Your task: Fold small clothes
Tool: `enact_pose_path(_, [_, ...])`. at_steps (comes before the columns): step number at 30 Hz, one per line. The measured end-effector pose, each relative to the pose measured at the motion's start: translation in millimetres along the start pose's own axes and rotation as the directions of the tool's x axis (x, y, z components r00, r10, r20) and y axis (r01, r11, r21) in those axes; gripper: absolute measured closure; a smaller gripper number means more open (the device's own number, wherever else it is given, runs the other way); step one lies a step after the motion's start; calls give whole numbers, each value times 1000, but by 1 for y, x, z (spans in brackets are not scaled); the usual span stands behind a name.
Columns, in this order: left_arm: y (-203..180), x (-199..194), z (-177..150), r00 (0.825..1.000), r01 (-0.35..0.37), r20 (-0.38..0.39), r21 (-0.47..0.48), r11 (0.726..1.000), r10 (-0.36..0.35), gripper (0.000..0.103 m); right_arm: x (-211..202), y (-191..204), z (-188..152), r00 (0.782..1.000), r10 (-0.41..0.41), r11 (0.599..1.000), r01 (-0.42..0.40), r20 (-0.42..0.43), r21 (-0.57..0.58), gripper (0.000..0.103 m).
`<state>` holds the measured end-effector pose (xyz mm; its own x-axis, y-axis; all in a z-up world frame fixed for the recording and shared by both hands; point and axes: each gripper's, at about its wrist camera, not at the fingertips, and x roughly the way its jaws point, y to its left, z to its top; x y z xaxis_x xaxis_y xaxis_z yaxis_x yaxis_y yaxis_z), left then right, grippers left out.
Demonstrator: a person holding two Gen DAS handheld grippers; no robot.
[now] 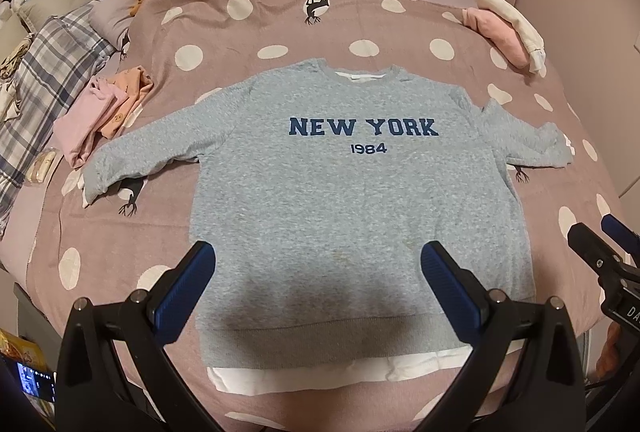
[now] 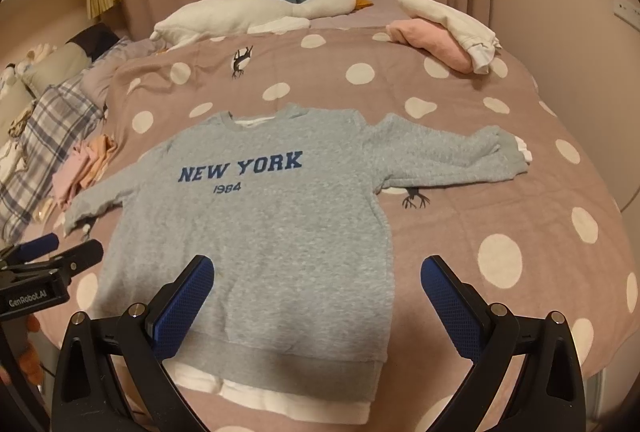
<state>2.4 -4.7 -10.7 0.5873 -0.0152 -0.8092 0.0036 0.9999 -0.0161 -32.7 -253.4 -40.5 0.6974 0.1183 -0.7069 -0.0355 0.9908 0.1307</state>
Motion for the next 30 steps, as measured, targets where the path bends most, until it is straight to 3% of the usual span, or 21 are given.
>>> enact_pose_path(30, [-3, 2, 0, 1000, -2, -3, 1, 1000, 2, 0, 3, 3, -3, 1000, 2, 1000, -2, -1, -4, 1])
